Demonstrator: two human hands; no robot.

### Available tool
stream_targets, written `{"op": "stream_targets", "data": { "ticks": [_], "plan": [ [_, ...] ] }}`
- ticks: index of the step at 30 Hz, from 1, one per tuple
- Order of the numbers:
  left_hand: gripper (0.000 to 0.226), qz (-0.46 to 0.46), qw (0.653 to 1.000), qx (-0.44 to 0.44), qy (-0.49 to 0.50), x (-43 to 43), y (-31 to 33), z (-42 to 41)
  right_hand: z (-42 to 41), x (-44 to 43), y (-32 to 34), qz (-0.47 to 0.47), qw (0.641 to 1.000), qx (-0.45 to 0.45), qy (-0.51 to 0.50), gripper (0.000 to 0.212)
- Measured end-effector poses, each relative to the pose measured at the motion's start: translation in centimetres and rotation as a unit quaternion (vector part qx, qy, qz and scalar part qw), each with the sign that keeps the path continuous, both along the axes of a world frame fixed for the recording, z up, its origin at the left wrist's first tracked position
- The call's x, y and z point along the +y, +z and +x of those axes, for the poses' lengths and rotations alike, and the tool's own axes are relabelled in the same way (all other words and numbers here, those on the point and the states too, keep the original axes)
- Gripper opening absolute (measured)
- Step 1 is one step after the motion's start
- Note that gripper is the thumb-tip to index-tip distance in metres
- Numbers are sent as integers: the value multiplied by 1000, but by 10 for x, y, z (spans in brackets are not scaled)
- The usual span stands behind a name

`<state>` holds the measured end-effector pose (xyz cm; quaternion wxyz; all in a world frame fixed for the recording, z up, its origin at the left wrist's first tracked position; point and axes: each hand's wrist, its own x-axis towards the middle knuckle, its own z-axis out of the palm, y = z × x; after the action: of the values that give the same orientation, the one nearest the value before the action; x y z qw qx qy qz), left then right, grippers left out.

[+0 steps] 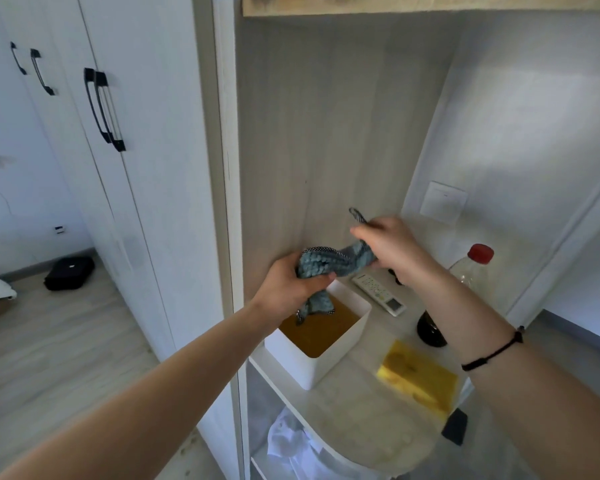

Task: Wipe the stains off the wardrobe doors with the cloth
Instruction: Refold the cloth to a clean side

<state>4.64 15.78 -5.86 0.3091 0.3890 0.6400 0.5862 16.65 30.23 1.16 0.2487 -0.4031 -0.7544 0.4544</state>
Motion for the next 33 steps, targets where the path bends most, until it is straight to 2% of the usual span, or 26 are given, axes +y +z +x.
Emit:
{"op": "stream_targets", "data": {
  "ticks": [3,5,10,11,13,15,17,19,20,22,24,25,28,30,32,33],
  "plan": [
    [43,22,999,-1,47,3,-1,2,9,-1,-39,-60,996,-64,12,14],
    [44,34,997,15,68,6,0,4,10,-10,-58,-111,991,-55,41,13],
    [47,55,992,48,102,14,4,12,11,-31,-76,-253,944,47,205,52],
    [43,58,991,54,105,15,5,15,11,-35,-76,-234,940,35,246,54],
    [36,57,991,73,98,17,5,20,11,-42,-75,-130,947,-26,291,55],
    [37,50,991,90,86,17,6,22,5,-48,-73,-48,961,-44,269,58],
    [39,33,991,107,67,13,8,21,0,-48,-76,-30,973,-26,228,50],
    [45,3,987,148,64,5,10,18,-2,-43,-79,-80,979,5,187,30],
    [49,-11,981,182,73,0,10,17,-2,-39,-79,-105,980,12,169,25],
    [60,-8,966,245,87,-10,11,15,-1,-30,-75,-155,976,12,154,29],
    [74,-6,946,318,52,-16,9,11,1,-26,-70,-174,972,-10,159,32],
    [77,-30,927,374,21,-16,8,9,1,-25,-69,-166,972,-26,163,27],
    [64,-141,828,541,-29,-13,6,8,-1,-26,-68,-100,979,-80,158,12],
    [70,-183,800,571,-28,-10,4,14,-4,-30,-66,-34,977,-122,172,19],
    [75,-194,797,571,-30,-6,-1,21,-7,-35,-65,1,973,-144,181,24],
    [69,-201,795,572,-31,-4,-4,23,-10,-35,-65,12,973,-147,176,26]
  ]
}}
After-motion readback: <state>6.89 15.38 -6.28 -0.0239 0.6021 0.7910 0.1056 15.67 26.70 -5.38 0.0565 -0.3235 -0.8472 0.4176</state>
